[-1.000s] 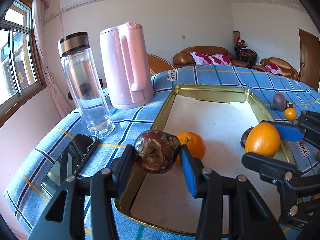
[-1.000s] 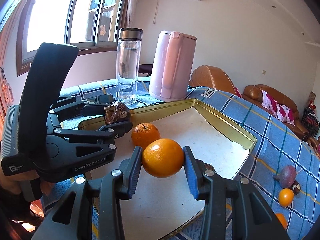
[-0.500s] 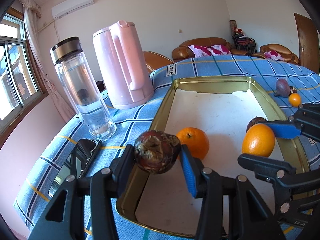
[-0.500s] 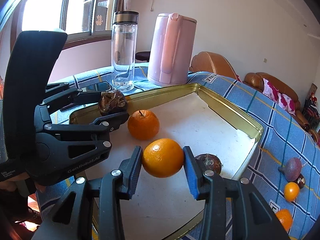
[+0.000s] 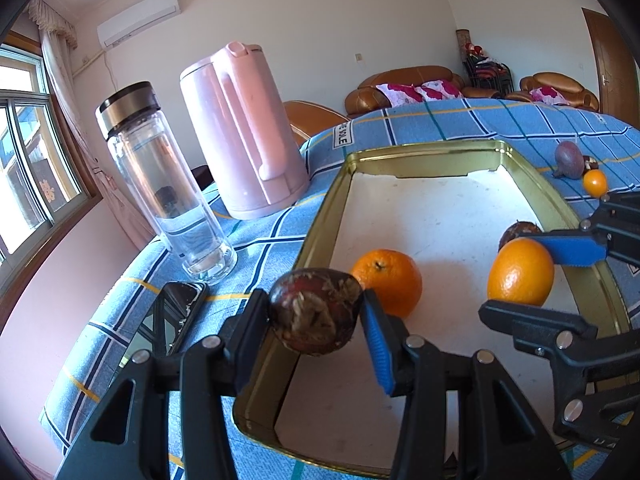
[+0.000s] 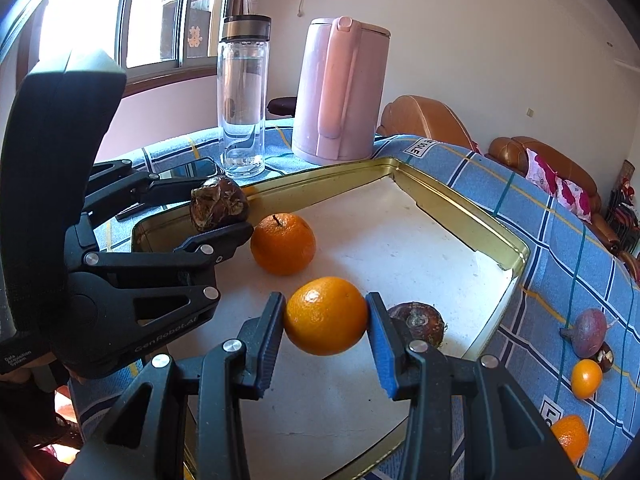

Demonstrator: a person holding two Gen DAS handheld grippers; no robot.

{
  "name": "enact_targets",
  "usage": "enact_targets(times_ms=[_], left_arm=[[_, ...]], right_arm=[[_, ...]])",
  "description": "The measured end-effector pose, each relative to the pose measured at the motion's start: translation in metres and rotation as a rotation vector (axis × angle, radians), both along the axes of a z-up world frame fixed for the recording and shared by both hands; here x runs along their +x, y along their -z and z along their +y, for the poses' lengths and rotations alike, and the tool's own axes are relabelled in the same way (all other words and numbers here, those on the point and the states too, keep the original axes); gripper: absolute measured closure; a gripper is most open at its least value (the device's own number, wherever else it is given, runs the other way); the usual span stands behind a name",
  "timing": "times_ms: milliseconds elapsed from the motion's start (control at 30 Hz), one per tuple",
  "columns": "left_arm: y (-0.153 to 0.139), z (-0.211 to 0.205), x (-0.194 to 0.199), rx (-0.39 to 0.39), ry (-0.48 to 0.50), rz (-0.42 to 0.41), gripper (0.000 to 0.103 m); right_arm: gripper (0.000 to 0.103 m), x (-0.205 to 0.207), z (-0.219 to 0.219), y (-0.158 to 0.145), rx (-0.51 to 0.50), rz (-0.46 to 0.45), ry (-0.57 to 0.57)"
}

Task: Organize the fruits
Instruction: 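Lower both fruits into the tray and open both grippers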

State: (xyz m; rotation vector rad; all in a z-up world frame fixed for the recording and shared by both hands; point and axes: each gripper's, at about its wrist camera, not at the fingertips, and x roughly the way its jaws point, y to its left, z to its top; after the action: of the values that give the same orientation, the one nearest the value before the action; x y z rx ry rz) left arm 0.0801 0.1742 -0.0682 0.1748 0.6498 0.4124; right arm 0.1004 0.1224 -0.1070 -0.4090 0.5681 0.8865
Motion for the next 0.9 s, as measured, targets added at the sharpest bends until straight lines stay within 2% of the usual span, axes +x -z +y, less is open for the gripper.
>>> enact_targets(times_ms=[233,367,500,700,900], left_arm=[[0.0,0.0,-0.001,0.009,-0.004,0.0,0.052],[0.0,-0.001,-0.003,-0.002,-0.003,-0.005,0.051],[-0.003,-0.004,-0.006,0.006,-0.007,-0.02,0.036],[-0.009,-0.009,-0.01,0.015,0.003,-0.038,0.025],[-0.014,-0.017,-0.013,0.018,0.016,-0.054,0.021]], right_arm=[[0.06,-0.003,-0.001,0.0,-0.002,-0.018,-0.002],[0.055,-0.006,-0.002,-0.002,0.002,-0.029,-0.004],[0.045,-0.006,-0.007,-0.004,0.022,-0.037,0.01],[0.044,-0.003,-0.019,-0.009,0.071,-0.035,0.053],[0.044,-0.007,-0.042,-0.013,0.111,-0.05,0.109]])
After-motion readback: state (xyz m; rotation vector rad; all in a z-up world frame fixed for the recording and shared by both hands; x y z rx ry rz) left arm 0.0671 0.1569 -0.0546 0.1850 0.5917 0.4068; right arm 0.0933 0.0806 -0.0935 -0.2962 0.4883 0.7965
